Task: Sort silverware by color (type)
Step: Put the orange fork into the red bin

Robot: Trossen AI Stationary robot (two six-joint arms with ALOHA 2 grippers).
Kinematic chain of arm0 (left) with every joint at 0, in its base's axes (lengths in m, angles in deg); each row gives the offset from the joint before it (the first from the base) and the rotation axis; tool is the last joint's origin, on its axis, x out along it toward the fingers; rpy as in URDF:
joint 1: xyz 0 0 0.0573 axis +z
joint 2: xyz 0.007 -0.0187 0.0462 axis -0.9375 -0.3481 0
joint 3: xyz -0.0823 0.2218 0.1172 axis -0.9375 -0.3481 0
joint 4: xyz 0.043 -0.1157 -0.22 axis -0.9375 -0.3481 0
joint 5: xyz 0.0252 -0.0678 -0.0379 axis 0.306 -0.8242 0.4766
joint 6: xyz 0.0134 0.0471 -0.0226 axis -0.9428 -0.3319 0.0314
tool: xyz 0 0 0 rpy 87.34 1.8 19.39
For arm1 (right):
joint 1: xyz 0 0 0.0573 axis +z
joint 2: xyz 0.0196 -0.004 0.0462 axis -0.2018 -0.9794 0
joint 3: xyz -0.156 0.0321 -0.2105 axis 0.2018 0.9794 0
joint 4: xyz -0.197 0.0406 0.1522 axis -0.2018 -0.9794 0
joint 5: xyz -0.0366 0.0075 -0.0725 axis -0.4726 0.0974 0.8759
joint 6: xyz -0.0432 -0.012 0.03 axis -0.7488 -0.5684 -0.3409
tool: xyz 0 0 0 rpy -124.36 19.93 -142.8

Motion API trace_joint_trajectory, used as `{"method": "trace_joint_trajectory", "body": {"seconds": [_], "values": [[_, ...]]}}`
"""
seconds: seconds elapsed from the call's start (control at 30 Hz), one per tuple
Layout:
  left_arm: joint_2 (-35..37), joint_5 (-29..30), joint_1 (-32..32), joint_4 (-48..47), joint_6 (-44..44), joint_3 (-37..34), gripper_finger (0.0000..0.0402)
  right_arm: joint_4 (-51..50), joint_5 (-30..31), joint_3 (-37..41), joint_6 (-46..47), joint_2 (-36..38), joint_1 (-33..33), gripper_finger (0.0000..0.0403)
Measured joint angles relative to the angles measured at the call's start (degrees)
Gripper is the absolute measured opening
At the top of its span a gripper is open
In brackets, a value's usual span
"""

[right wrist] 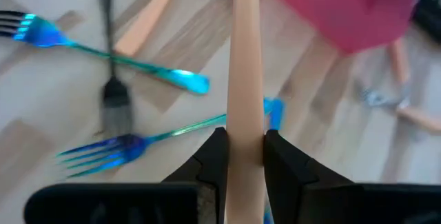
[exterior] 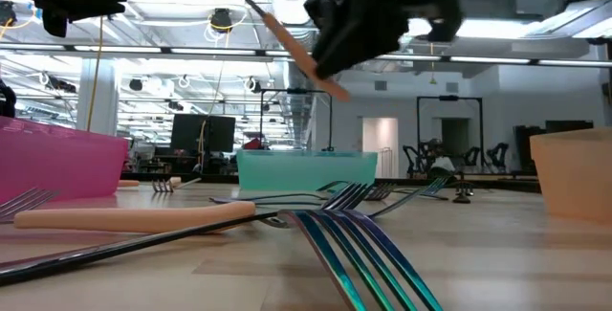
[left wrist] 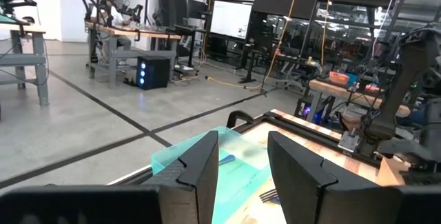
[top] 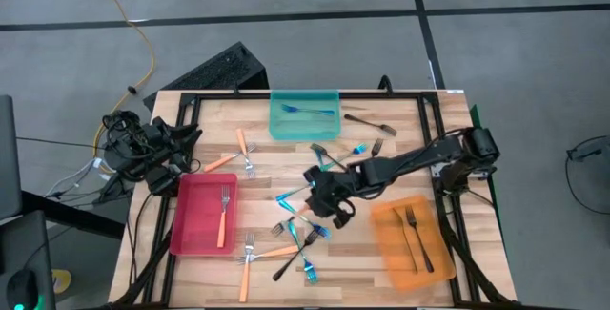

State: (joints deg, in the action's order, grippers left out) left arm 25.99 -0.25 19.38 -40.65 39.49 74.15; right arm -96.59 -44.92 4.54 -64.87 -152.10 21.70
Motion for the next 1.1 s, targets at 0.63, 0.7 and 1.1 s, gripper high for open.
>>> {"method": "trace_joint_trajectory", "body": {"seconds": [0.63, 0.7, 1.1], "values": [[0.00, -0.20, 0.01, 0.02, -0.11, 0.02, 0.0112, 35.39, -7.75, -5.70, -8.14, -11.35, -6.88, 0.0094], [0.00, -0.33, -0.01, -0.08, -0.13, 0.02, 0.0112, 36.45, -8.69, -9.35, -8.67, -14.32, -6.95, 0.0099], [-0.02, -0.83, 0.01, -0.04, -0.07, 0.02, 0.0112, 28.15, -17.96, -39.78, -17.25, -35.49, -6.98, 0.0100]]}}
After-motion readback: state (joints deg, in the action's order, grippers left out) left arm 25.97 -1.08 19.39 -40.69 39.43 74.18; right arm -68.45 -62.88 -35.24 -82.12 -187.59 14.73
